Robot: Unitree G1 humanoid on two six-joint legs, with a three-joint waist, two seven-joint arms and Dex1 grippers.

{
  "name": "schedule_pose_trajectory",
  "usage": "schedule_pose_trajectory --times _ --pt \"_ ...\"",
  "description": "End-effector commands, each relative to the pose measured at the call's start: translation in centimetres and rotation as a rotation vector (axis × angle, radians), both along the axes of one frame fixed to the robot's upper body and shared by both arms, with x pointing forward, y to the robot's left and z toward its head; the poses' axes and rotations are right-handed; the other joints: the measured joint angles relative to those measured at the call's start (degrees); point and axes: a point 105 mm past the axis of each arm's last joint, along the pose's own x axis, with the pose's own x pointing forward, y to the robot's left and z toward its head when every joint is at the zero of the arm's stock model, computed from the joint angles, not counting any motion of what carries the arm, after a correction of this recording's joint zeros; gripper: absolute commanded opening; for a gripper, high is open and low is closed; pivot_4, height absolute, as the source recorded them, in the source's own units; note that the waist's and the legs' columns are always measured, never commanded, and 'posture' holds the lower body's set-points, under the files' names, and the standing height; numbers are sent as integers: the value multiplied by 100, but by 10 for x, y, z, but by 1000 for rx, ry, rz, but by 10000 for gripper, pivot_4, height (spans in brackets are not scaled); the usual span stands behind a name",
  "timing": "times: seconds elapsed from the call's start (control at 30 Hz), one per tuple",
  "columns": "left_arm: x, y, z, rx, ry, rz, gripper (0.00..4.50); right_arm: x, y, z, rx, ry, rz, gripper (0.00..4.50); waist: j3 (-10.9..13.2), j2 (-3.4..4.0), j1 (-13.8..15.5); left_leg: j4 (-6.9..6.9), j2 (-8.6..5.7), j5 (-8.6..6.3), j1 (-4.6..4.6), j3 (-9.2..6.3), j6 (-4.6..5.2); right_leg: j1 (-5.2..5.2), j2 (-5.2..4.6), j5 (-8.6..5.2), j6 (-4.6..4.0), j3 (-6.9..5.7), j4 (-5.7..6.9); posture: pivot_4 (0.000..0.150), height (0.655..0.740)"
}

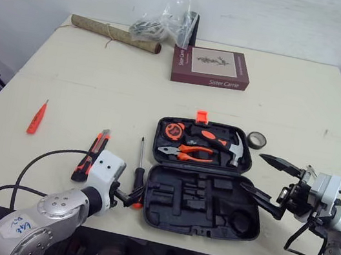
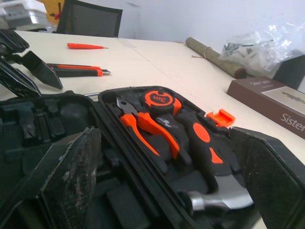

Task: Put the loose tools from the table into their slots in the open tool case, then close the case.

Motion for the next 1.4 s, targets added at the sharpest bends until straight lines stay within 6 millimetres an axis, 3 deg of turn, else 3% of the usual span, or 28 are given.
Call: schedule_pose_trajectory --times 0.03,0.4,0.67,1.03,1.13,1.33,1.4 --pt "-15 19 -6 87 55 31 44651 0 0 12 -3 -42 5 45000 0 1 -29 -1 2 1 0 0 -2 -1 3 0 0 0 -1 1500 7400" --pt "-17 12 21 26 -86 -29 44651 4 -2 12 -7 -38 11 45000 0 0 -4 -2 2 7 -2 -5 -7 -2 4 -2 -3 0 -2 1500 7400" --pt "-23 1 9 -4 -38 -61 44651 5 -2 12 -14 -33 23 45000 1 0 -14 -2 2 7 -4 -6 -5 -2 4 -2 -3 0 -4 1500 7400" --pt "-18 6 -15 47 40 14 44651 6 2 16 -13 -27 31 45000 0 0 -14 -2 2 7 -3 -6 -3 -1 3 -2 -3 0 -4 1500 7400" --pt "-17 7 -16 56 25 56 36209 6 1 15 -14 -20 30 45000 0 1 -13 -3 2 7 -3 -7 -3 -1 3 -2 -3 0 -4 1500 7400" --pt "-20 11 -21 41 24 164 8165 6 -5 9 -11 -6 14 45000 0 0 -7 -2 1 6 -4 -7 0 0 2 -2 -3 0 -6 1500 7400" --pt "-19 16 -20 53 14 179 8088 5 -5 8 -9 -4 12 45000 0 0 -12 -4 1 6 -3 -7 0 0 3 -2 -3 0 -6 1500 7400"
